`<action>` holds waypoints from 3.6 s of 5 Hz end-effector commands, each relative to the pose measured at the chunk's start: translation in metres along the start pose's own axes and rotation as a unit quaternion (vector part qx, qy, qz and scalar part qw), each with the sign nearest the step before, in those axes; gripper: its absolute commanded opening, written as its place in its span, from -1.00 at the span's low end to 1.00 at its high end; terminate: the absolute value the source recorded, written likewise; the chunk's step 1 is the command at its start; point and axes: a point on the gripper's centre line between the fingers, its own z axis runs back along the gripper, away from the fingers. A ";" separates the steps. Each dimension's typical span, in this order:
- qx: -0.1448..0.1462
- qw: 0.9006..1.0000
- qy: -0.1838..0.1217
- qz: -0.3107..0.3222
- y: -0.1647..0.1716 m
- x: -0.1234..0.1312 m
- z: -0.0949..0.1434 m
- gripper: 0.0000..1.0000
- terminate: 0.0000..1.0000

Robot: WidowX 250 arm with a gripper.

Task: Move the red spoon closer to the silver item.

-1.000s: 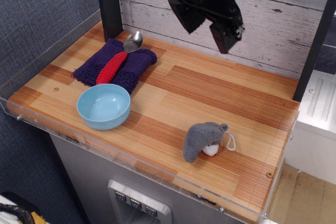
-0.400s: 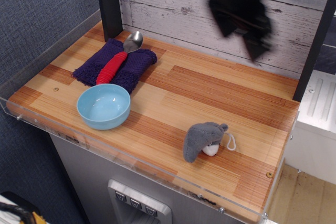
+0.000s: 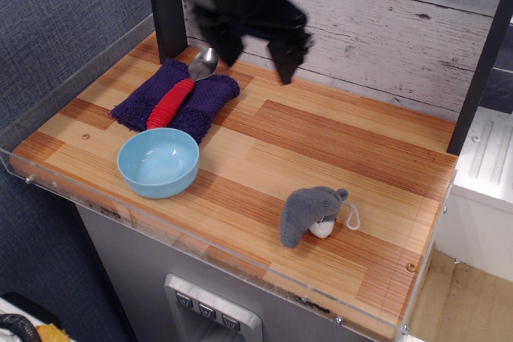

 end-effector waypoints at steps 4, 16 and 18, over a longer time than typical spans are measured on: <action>0.028 0.999 -0.001 0.026 0.074 0.021 -0.014 1.00 -1.00; 0.009 0.996 0.086 0.020 0.108 -0.016 -0.083 -1.00 -1.00; 0.005 0.996 0.083 0.015 0.104 -0.017 -0.083 -1.00 -1.00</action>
